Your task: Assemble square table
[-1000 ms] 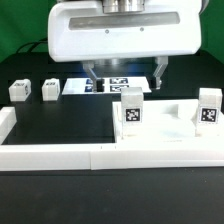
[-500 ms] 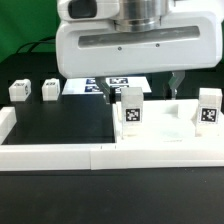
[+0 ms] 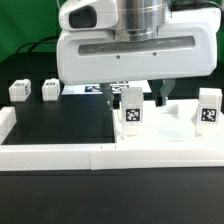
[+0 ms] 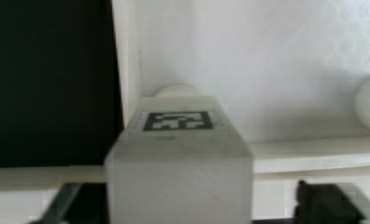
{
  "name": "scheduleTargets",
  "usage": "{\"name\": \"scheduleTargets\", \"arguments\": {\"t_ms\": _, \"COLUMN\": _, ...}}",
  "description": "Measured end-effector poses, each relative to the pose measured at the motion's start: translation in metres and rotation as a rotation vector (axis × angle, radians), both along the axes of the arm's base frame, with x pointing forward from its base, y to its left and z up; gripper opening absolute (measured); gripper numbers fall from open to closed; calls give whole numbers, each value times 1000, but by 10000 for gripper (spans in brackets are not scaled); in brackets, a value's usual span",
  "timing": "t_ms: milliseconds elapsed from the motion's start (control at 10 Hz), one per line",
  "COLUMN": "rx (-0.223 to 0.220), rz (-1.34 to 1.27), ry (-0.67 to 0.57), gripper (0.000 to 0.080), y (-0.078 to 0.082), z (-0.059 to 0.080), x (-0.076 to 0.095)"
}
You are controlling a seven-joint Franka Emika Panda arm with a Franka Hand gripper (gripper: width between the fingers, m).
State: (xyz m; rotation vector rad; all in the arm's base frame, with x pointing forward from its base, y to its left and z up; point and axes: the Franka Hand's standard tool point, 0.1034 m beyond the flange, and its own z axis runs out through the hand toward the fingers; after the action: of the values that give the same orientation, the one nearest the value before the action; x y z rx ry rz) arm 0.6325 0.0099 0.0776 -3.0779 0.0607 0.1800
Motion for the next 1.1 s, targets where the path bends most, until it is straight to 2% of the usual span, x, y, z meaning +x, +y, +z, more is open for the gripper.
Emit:
{"name": "scheduleTargets", "arguments": {"t_ms": 100, "rx": -7, "rz": -16, "ry": 1, "gripper": 387, "y": -2, "z": 0, "x": 0}}
{"name": "scheduleTargets", "arguments": {"t_ms": 200, "rx": -9, "rz": -35, "ry": 3, "gripper": 296, "y": -4, "z": 0, "x": 0}}
{"name": "scheduleTargets", "arguments": {"t_ms": 400, "rx": -27, "rz": -185, "ry": 10, "gripper": 296, "y": -4, "z": -1, "x": 0}}
{"name": "scheduleTargets", "arguments": {"t_ms": 600, "rx": -73, "rz": -405, "ry": -54, "gripper": 295, "y": -6, "z": -4, "x": 0}}
{"name": "scheduleTargets", "arguments": {"t_ms": 800, "rx": -106, "rz": -898, "ry": -120, "gripper": 294, "y": -11, "z": -6, "x": 0}}
{"name": "scheduleTargets", "arguments": {"t_ms": 900, "rx": -71, "rz": -1026, "ry": -175, "gripper": 294, "y": -15, "z": -8, "x": -2}}
{"name": "scheduleTargets", "arguments": {"t_ms": 1100, "rx": -71, "rz": -1026, "ry": -175, "gripper": 295, "y": -15, "z": -8, "x": -2}}
